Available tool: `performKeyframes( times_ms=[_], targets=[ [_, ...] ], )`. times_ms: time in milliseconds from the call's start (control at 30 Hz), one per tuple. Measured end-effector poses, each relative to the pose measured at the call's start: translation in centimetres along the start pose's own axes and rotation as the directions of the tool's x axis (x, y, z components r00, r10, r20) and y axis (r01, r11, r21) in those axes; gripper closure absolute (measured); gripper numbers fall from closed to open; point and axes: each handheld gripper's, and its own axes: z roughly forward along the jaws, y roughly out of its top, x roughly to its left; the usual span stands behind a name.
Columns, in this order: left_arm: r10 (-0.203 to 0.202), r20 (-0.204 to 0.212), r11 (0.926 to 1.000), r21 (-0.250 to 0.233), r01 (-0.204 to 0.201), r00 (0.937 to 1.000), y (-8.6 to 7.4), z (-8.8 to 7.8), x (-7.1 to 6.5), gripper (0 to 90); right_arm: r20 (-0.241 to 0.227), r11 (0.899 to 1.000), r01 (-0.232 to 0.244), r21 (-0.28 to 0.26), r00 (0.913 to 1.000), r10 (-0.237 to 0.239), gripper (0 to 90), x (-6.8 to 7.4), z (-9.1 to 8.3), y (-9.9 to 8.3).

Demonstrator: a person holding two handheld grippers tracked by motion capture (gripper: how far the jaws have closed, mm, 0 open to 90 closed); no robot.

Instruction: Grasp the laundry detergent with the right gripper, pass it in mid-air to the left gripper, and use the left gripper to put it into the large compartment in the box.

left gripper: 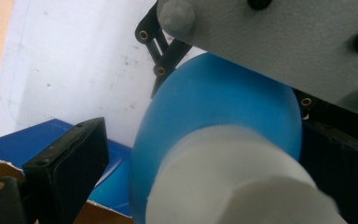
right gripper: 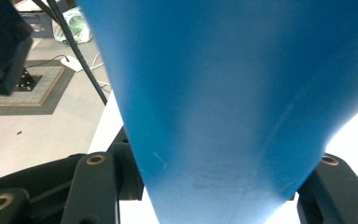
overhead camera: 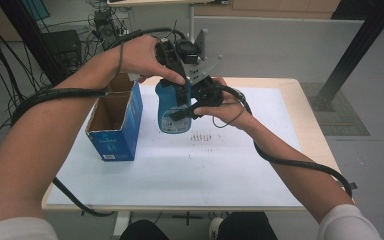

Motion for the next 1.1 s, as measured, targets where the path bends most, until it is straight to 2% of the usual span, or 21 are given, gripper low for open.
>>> performKeyframes(
  times_ms=[67, 300, 1100],
  targets=[
    [0.010, 0.000, 0.9999, 0.006, -0.010, 1.0000, -0.04, -0.03, 0.05, 4.6, -0.001, 1.000, -0.002, 0.002, 1.0000, 0.002, 43.9, 0.01, 0.00, 0.03],
    [-0.002, -0.002, 1.0000, 0.000, 0.002, 1.0000, -0.27, -0.09, 0.03, 4.7, -0.002, 1.000, -0.002, -0.001, 1.0000, 0.002, 43.9, 0.01, 0.13, 0.11],
    [0.002, -0.006, 1.0000, -0.001, -0.002, 1.0000, -0.26, -0.15, -0.01, 4.7, 0.001, 1.000, 0.003, -0.001, 1.0000, -0.003, 43.8, 0.07, -0.05, 0.36]
  ],
)
